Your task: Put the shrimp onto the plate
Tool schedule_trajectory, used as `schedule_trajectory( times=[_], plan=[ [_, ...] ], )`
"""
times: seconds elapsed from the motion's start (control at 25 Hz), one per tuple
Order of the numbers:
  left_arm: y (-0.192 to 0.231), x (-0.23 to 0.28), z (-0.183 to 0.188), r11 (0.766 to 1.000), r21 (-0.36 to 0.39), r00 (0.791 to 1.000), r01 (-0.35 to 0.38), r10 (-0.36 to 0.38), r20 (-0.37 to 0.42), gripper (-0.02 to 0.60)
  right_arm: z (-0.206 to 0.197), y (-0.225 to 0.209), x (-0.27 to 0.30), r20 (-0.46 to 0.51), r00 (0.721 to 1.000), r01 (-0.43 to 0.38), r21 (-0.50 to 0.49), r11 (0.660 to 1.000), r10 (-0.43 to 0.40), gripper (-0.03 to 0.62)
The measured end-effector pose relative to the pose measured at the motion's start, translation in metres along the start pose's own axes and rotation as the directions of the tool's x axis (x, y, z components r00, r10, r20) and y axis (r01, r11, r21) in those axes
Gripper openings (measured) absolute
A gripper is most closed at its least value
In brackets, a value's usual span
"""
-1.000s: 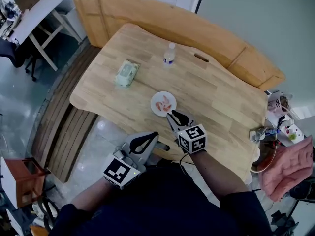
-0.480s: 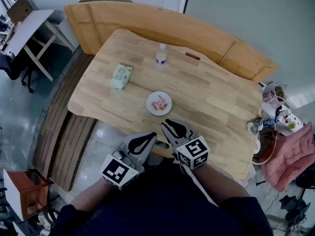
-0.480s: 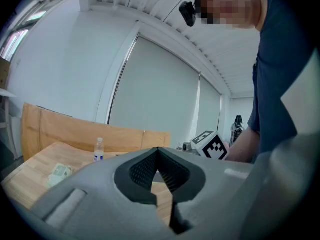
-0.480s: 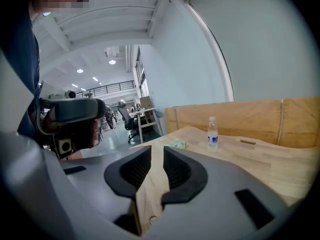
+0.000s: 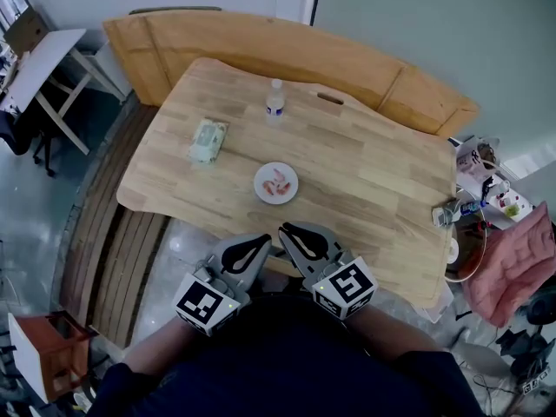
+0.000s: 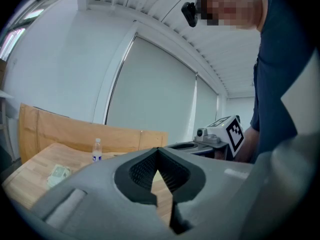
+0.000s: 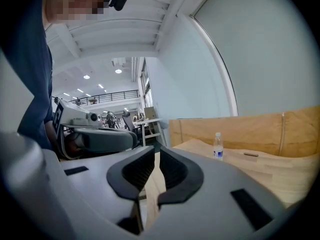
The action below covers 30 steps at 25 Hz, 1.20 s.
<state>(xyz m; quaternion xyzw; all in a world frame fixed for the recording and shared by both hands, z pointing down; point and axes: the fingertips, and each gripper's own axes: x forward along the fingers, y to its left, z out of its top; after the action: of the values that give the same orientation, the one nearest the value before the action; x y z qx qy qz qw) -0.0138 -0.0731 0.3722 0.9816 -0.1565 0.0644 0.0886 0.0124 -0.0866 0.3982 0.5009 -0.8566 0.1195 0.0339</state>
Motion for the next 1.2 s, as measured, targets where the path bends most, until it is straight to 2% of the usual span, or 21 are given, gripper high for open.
schedule_trajectory(
  times=[0.16,0.36,1.2],
  plan=[
    [-0.001,-0.002,0.001,1.0,0.003,1.0,0.009,-0.009,0.004,0.005,0.014,0.014,-0.007,0.028,0.999,-0.017,-0.053,0.998,0.018,0.026],
    [-0.003,-0.001,0.001,1.0,0.005,1.0,0.015,-0.015,0.004,0.005,0.019,0.021,-0.013,0.063,0.998,0.002,-0.084,0.996,0.004,0.015],
    [-0.006,0.006,0.0,1.0,0.001,1.0,0.019,-0.019,0.003,0.003,0.009,0.019,-0.015,0.053,0.999,-0.005,-0.071,0.997,0.009,0.009]
  ],
)
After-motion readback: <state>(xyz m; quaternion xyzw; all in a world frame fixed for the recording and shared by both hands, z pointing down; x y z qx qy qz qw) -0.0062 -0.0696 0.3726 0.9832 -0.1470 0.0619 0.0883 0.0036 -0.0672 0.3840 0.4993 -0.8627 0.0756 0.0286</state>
